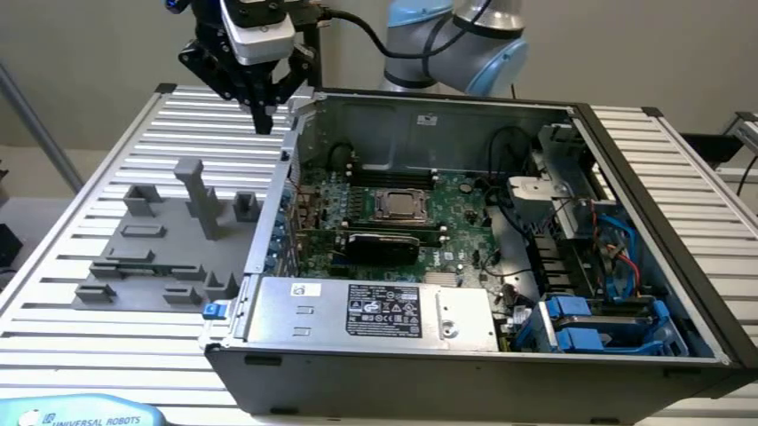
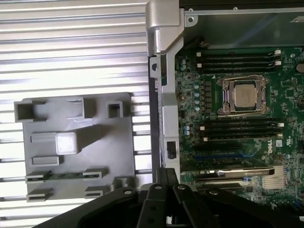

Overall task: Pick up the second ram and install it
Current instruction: 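Reach for the second ram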

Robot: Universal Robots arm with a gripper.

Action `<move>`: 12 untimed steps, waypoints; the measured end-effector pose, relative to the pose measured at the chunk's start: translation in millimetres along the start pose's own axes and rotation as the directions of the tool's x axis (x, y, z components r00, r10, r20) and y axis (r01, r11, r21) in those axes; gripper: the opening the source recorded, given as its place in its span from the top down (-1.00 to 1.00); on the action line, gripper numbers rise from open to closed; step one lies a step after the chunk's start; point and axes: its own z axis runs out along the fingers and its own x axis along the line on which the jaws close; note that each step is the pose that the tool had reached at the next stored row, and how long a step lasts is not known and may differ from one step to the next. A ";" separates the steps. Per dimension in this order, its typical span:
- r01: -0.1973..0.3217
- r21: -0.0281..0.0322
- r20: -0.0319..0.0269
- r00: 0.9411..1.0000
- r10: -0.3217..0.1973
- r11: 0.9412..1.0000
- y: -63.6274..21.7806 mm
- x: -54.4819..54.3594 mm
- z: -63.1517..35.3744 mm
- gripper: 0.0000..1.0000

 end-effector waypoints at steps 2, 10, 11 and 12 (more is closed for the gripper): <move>0.000 0.000 0.000 1.000 0.000 1.000 -2.8 8.8 -0.2 0.79; 0.000 0.000 0.000 1.000 0.000 1.000 -14.8 44.6 -0.2 0.79; 0.000 0.000 0.000 1.000 0.000 1.000 -16.3 49.0 -0.2 0.79; 0.000 0.000 0.000 1.000 0.000 1.000 -17.9 53.5 -0.1 0.79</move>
